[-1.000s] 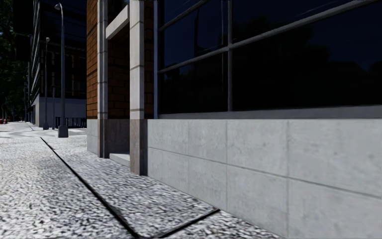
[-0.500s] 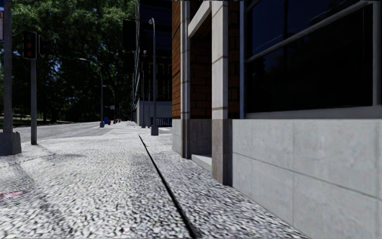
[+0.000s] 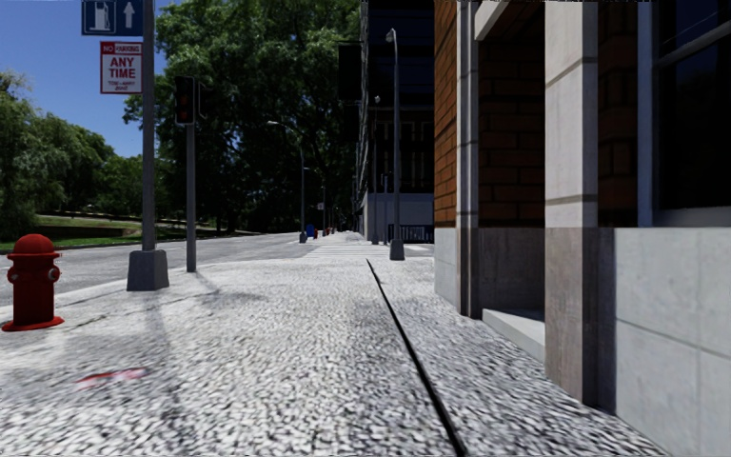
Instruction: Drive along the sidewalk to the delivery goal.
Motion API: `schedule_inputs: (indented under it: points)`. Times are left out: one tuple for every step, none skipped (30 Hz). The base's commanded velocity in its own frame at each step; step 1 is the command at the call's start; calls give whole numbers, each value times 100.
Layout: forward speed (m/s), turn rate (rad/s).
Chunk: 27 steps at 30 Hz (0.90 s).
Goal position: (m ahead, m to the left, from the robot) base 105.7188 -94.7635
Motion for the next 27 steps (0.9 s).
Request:
schedule_inputs:
  points:
    - [98, 0]
    - [98, 0]
    - [98, 0]
    - [98, 0]
    - [98, 0]
    - [98, 0]
    - [100, 0]
    - [200, 0]
    - [200, 0]
    - [200, 0]
    - [200, 0]
    - [200, 0]
    - [200, 0]
    - [200, 0]
    - [200, 0]
    - [200, 0]
    - [200, 0]
    - [200, 0]
    - [200, 0]
    - [200, 0]
    - [200, 0]
    - [200, 1]
    - [200, 8]
    - [200, 8]
    - [200, 16]
    - [200, 25]
    - [200, 32]
